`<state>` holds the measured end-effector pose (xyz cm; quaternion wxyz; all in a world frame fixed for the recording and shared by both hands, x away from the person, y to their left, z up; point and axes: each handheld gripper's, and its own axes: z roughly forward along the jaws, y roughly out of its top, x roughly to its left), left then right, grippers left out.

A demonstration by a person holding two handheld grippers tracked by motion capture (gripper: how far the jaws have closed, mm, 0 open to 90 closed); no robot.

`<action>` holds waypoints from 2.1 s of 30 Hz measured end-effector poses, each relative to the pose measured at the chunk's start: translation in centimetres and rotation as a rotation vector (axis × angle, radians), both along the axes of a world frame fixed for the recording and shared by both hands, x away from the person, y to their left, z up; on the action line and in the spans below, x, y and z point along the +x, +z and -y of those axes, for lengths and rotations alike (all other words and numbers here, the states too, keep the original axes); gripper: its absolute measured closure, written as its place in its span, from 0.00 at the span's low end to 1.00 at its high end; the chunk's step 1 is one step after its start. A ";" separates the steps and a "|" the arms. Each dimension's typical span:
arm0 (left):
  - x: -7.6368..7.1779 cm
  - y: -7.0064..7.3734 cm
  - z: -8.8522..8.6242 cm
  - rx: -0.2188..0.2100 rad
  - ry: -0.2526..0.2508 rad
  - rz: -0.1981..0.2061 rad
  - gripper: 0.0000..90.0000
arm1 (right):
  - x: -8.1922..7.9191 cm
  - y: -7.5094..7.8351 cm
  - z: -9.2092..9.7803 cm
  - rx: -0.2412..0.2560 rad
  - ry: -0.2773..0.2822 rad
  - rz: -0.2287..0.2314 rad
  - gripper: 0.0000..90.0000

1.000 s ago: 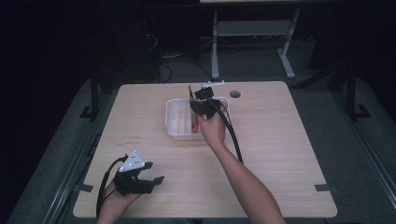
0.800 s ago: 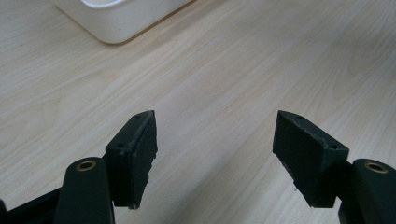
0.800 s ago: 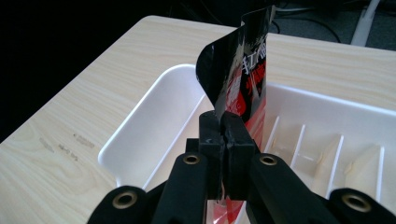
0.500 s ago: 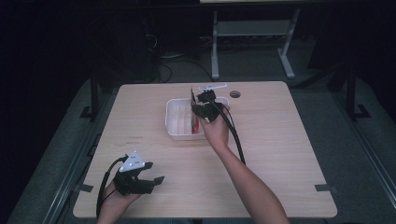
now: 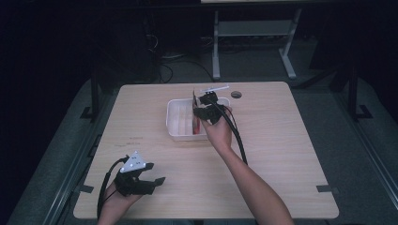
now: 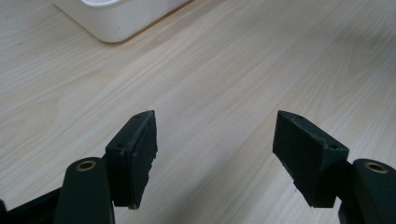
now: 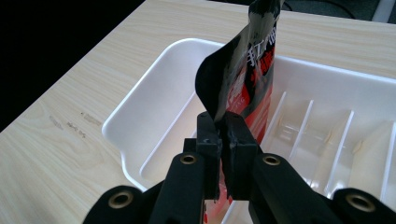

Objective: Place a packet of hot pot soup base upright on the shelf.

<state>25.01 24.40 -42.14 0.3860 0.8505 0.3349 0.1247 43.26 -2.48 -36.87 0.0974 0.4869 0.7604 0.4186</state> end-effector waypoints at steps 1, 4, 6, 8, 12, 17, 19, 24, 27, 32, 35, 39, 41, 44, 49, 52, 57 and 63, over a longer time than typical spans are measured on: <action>0.0 0.0 0.0 0.000 0.001 -0.001 0.33 | 0.0 0.0 0.0 -0.001 0.004 -0.002 0.95; 0.0 0.0 0.0 0.001 0.001 0.000 0.33 | -0.1 0.0 0.0 -0.007 0.009 -0.001 0.95; 0.0 0.0 0.0 0.003 0.001 0.001 0.33 | -0.1 0.0 0.0 -0.008 0.012 -0.004 0.95; 0.0 0.0 -0.1 0.002 0.001 0.001 0.33 | -0.1 -0.1 0.0 -0.007 0.016 -0.004 0.95; 0.0 0.0 0.0 0.003 0.000 -0.001 0.34 | -0.2 -0.2 0.0 -0.008 0.022 -0.017 0.95; 0.0 -0.1 0.1 0.008 -0.003 -0.003 0.33 | -0.3 -0.4 0.2 -0.007 0.026 -0.020 0.94; 0.0 -0.1 0.1 0.006 -0.003 -0.003 0.33 | -0.4 -0.5 0.2 -0.002 0.028 -0.023 0.94; 0.0 -0.2 0.2 0.007 -0.004 -0.005 0.34 | -0.4 -0.6 0.3 -0.001 0.043 -0.033 0.91; 0.0 -0.1 0.2 0.008 -0.005 -0.004 0.34 | -0.5 -0.7 0.5 0.001 0.051 -0.043 0.89; 0.0 -0.2 0.1 0.008 -0.002 -0.005 0.34 | -0.5 -0.7 0.8 0.007 0.056 -0.046 0.84; 0.0 -0.2 0.2 0.006 0.000 -0.006 0.34 | -0.6 -0.7 1.2 0.021 0.065 -0.054 0.78; 0.0 -0.2 0.1 0.005 0.001 -0.007 0.34 | -0.7 -0.6 1.7 0.034 0.072 -0.056 0.73; 0.0 -0.2 0.1 0.004 0.002 -0.008 0.34 | -0.8 -0.5 2.0 0.045 0.078 -0.056 0.71; 0.0 -0.2 0.1 0.001 0.004 -0.008 0.34 | -0.9 -0.4 2.3 0.067 0.091 -0.068 0.67; 0.0 -0.2 0.0 0.006 0.004 -0.006 0.33 | -1.3 -0.2 3.4 0.100 0.120 -0.069 0.61; 0.0 -0.2 0.0 0.004 0.007 -0.009 0.33 | -1.5 -0.2 3.8 0.111 0.125 -0.073 0.60; 0.1 -0.2 -0.1 0.002 0.011 -0.009 0.33 | -1.8 -0.2 4.8 0.126 0.135 -0.075 0.57; 0.1 -0.2 -0.1 0.004 0.012 -0.010 0.33 | -2.6 -0.2 6.2 0.135 0.161 -0.078 0.55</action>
